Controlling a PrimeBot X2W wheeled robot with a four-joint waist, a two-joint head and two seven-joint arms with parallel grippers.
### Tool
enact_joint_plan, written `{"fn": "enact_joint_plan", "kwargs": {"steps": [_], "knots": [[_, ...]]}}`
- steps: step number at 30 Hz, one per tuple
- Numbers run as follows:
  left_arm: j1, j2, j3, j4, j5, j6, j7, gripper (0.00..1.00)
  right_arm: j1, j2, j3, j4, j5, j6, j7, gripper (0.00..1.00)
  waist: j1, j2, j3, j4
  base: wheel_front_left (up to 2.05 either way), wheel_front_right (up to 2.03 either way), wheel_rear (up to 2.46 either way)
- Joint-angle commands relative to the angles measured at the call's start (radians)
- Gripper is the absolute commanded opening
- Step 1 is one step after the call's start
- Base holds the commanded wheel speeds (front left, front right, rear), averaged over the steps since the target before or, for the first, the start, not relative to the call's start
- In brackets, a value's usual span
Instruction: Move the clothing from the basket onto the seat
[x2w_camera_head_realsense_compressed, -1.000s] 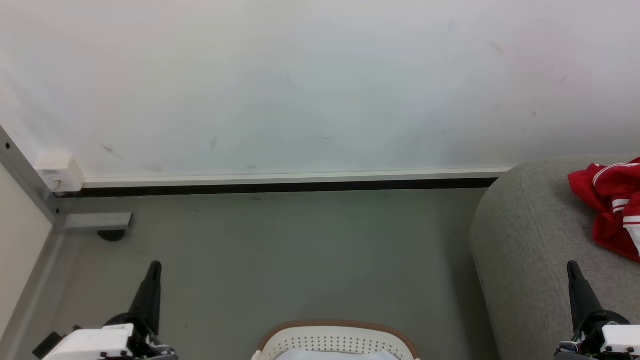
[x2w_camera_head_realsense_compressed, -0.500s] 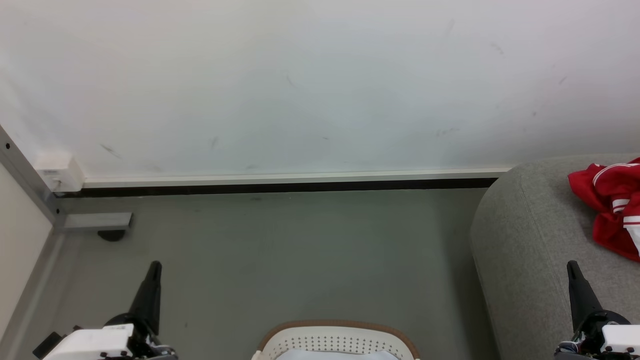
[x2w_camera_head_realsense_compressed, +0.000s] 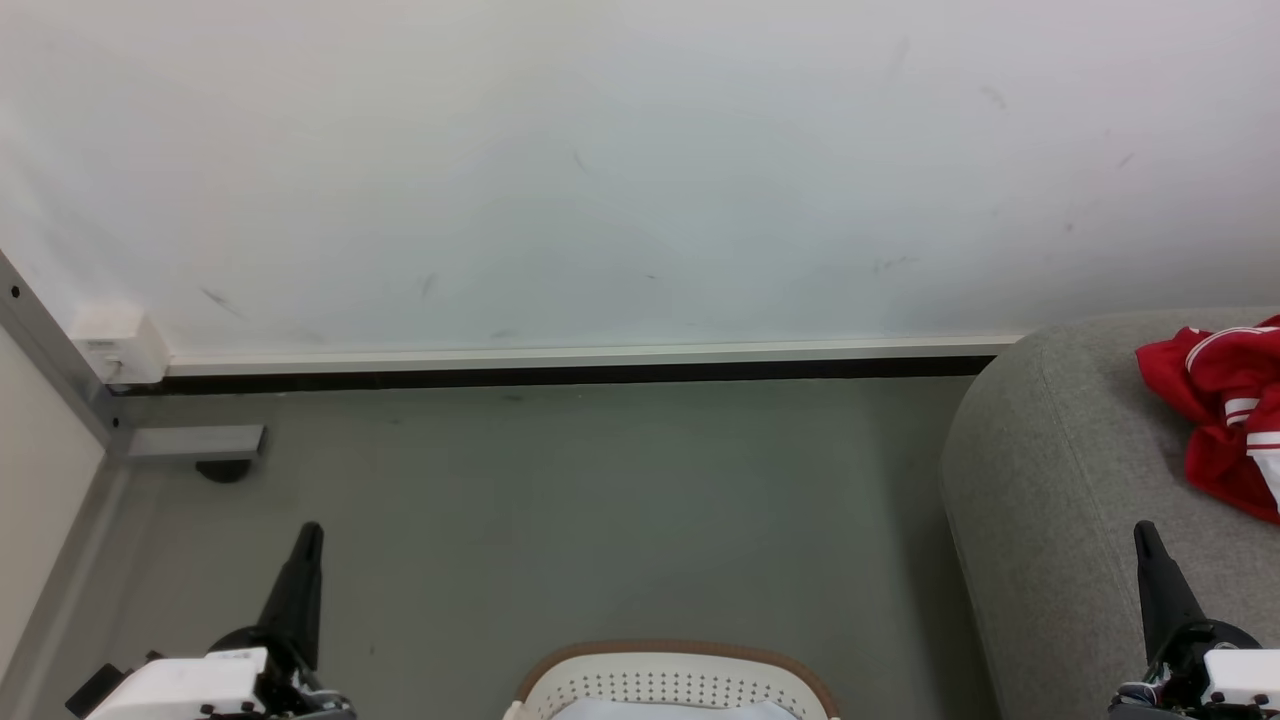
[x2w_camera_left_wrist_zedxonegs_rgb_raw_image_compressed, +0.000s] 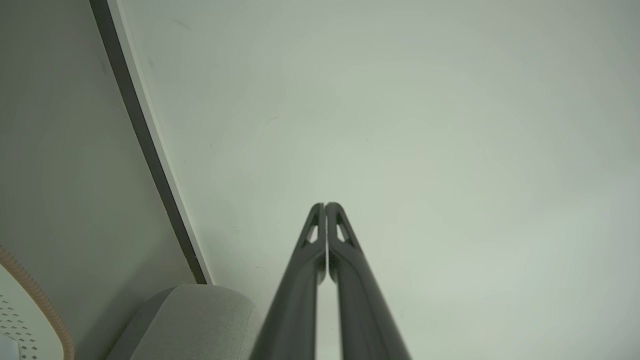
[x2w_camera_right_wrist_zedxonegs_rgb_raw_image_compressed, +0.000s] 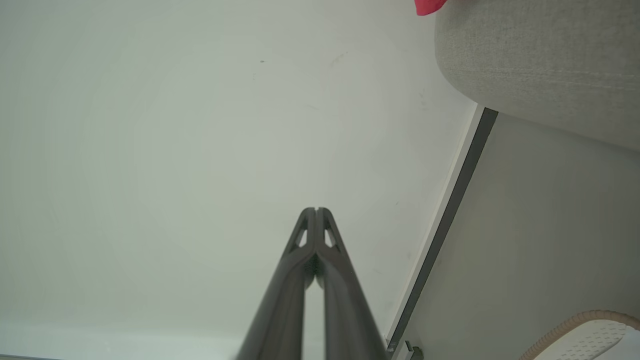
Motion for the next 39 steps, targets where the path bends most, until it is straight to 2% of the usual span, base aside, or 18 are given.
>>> {"fn": "enact_joint_plan", "kwargs": {"steps": [1, 39], "knots": [[-0.008, 0.002, 0.003, -0.003, -0.012, -0.004, 0.004, 0.00, -0.007, -0.010, 0.000, -0.004, 0.015, -0.002, -0.004, 0.00, 0.0000, 0.0000, 0.000, 0.000, 0.00, 0.00, 0.00], [-0.007, 0.002, 0.003, -0.003, -0.012, -0.004, 0.004, 0.00, -0.005, -0.021, 0.017, -0.006, 0.026, -0.002, -0.015, 0.00, 0.0000, 0.0000, 0.000, 0.000, 0.00, 0.00, 0.00]]}}
